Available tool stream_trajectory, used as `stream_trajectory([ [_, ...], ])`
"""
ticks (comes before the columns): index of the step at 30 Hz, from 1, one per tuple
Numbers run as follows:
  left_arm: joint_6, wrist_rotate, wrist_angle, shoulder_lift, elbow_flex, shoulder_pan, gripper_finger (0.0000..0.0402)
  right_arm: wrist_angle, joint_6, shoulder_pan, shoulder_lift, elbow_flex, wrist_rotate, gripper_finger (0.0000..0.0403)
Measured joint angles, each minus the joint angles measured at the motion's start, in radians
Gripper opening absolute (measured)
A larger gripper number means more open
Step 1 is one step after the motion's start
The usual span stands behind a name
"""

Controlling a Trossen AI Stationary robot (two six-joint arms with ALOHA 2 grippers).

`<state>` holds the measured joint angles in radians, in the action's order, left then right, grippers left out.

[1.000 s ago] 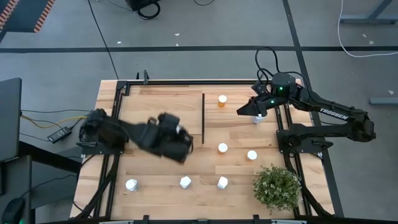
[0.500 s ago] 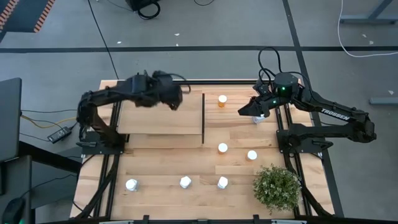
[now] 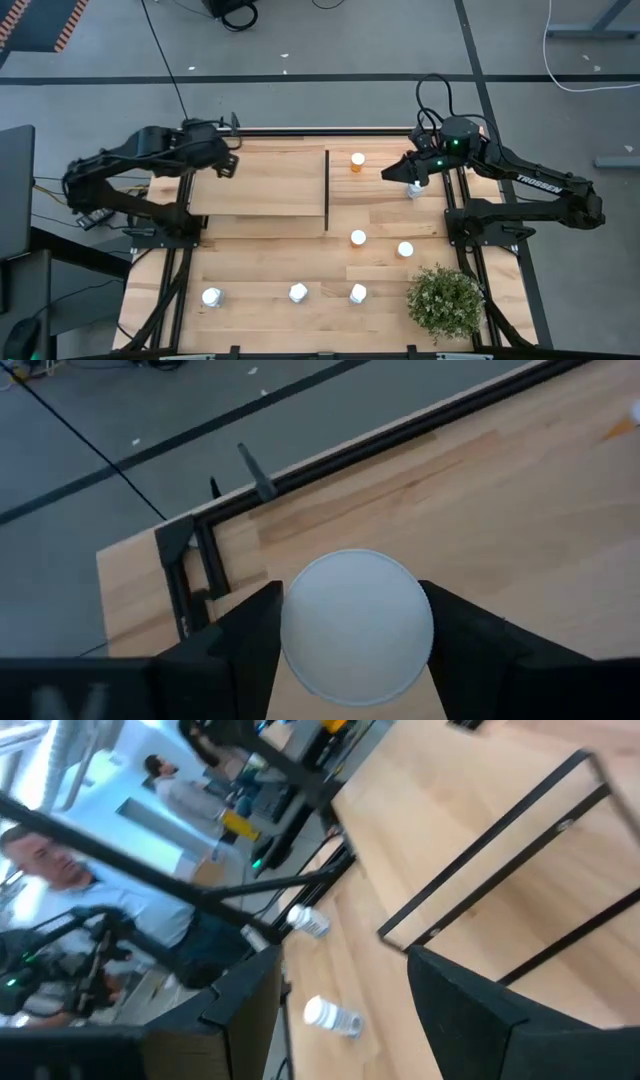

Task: Pick and place medicine bottles onto shelf by color
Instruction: Put the orange pill bottle on the shelf

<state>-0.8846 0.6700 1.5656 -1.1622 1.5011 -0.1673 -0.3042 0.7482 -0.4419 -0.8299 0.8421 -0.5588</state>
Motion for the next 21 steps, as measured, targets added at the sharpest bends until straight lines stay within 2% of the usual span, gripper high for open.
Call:
stream_trajectory([
  [6, -0.01, -0.018, -0.006, 0.082, -0.14, -0.1, 0.0223, 0.0, -0.001, 0.0, 0.0, 0.0, 0.122, 0.0225],
  [10, 0.072, -0.075, -0.087, 0.124, -0.254, -0.157, 0.0224, 0.0, -0.001, 0.0, 0.0, 0.0, 0.173, 0.0225],
  [15, 0.119, -0.091, -0.193, 0.141, -0.365, -0.232, 0.0216, 0.0, 0.009, 0.0, 0.0, 0.0, 0.192, 0.0225],
  [21, 0.159, -0.095, -0.248, 0.142, -0.387, -0.315, 0.0226, 0.0, 0.035, 0.0, 0.0, 0.0, 0.192, 0.0225],
])
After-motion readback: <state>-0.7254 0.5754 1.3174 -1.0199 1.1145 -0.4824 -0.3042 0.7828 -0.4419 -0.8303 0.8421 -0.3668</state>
